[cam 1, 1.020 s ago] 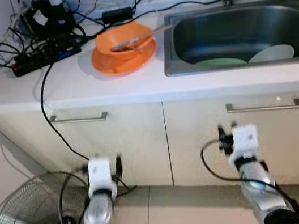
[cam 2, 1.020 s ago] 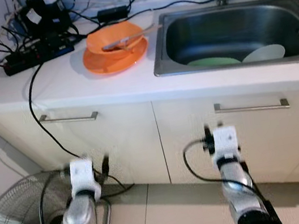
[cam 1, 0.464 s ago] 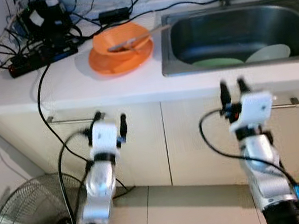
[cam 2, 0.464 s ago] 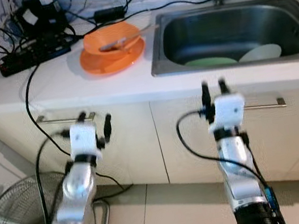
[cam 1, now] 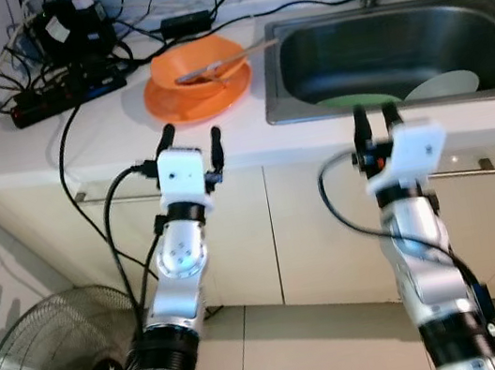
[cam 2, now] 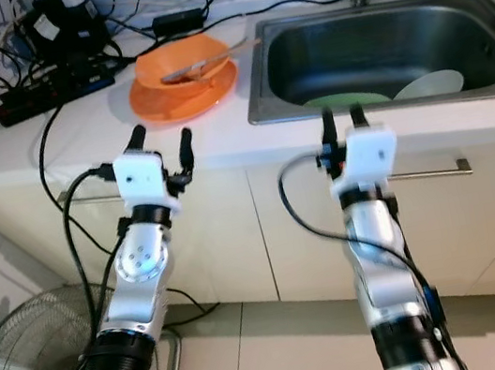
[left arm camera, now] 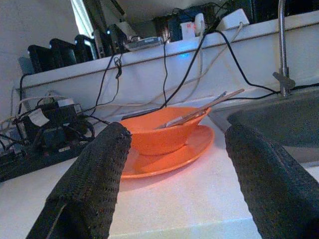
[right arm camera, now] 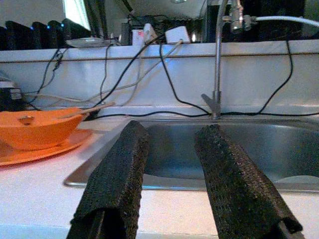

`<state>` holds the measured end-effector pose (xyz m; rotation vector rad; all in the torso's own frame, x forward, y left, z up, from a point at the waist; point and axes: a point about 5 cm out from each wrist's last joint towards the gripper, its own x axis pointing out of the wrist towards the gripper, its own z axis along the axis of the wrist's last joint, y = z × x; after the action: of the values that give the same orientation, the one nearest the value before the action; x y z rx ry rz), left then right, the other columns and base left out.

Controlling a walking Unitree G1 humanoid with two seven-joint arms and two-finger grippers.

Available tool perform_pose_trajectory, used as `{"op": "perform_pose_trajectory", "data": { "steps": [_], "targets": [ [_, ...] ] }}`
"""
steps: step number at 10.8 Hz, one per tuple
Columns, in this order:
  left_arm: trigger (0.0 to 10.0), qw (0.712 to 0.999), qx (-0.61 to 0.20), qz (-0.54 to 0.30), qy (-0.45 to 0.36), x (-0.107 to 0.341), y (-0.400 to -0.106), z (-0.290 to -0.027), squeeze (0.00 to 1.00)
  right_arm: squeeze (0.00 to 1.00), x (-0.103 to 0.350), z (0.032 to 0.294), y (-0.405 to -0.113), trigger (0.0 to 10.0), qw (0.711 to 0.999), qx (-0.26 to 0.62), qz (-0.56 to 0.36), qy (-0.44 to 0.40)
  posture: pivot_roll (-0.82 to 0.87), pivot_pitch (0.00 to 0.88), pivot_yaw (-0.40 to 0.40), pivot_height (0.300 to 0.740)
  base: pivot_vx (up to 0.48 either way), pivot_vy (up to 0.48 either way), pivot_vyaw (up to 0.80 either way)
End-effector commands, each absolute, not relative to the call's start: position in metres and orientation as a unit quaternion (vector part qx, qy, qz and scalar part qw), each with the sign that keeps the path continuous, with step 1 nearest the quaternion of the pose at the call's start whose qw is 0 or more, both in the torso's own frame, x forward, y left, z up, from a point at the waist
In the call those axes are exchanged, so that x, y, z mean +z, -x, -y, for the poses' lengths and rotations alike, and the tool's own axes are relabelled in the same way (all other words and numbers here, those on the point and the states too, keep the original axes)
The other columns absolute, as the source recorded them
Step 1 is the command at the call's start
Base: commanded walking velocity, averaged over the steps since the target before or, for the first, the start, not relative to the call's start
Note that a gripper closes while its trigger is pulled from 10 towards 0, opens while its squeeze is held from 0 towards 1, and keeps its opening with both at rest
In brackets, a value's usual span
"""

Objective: Kitchen organization

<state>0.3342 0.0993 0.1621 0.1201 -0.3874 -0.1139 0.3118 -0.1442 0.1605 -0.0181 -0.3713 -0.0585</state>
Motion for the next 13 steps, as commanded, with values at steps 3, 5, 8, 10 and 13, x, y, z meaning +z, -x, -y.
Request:
{"op": "perform_pose_trajectory", "data": {
  "steps": [3,5,8,10,13],
  "targets": [
    [10.0,0.977,-0.064,0.193,-0.065,0.169,-0.338,-0.094,0.0,0.0,0.165,0.138,-0.313,10.0,0.985,-0.019,0.173,0.002,0.01,0.0,0.06,0.74,0.0,0.0,0.0],
    [10.0,0.977,-0.066,0.194,-0.058,0.17,-0.338,-0.096,0.0,0.0,0.166,0.136,-0.314,10.0,0.985,-0.013,0.174,0.0,0.01,0.0,0.062,0.74,0.12,0.0,-0.4],
    [10.0,0.976,-0.072,0.198,-0.059,0.171,-0.335,-0.099,0.0,0.0,0.166,0.131,-0.314,10.0,0.985,-0.005,0.17,-0.002,0.02,0.0,0.063,0.74,0.16,0.0,0.0],
    [10.0,0.976,-0.076,0.194,-0.058,0.171,-0.334,-0.098,0.0,0.0,0.165,0.13,-0.315,10.0,0.986,-0.002,0.165,-0.006,0.02,0.0,0.063,0.74,0.122,0.0,0.0],
    [10.0,0.976,-0.074,0.195,-0.056,0.173,-0.337,-0.098,0.0,0.0,0.167,0.128,-0.315,10.0,0.986,0.005,0.168,-0.005,0.02,0.0,0.062,0.74,0.282,0.0,0.0]
  ]
}}
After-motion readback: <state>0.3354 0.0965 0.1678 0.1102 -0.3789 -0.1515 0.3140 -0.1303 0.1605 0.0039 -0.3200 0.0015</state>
